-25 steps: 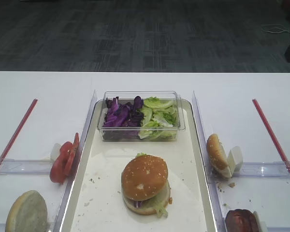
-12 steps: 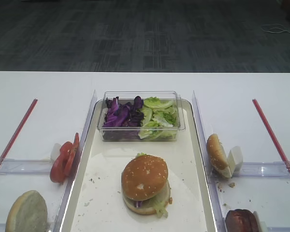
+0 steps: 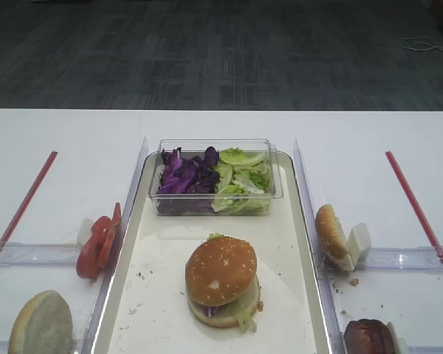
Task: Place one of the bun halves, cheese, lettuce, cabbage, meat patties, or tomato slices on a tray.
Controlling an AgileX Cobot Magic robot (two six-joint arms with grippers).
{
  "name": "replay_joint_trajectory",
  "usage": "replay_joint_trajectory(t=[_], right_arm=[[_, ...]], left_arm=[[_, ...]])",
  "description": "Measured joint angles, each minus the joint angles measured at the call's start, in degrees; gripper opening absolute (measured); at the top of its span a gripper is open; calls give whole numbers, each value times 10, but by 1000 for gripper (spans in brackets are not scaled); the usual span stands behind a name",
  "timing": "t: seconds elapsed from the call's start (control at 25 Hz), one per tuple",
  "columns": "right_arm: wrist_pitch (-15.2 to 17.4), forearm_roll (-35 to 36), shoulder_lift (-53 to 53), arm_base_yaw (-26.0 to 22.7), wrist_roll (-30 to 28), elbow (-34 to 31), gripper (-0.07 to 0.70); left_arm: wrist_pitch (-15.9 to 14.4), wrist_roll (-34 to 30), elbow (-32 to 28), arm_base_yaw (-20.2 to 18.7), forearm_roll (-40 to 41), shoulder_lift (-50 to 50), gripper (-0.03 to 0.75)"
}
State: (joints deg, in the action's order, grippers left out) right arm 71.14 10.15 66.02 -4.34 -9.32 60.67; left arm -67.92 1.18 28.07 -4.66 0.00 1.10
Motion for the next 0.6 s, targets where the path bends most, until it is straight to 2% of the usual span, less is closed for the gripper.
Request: replay_joint_trajectory(t=[0.24, 0.6], right_arm=[[1, 1, -93, 0, -5, -19, 265], [7, 1, -250, 0, -18, -142, 256]], left_arm=[[0, 0, 0, 0, 0, 0, 421], [0, 0, 0, 0, 0, 0, 421]])
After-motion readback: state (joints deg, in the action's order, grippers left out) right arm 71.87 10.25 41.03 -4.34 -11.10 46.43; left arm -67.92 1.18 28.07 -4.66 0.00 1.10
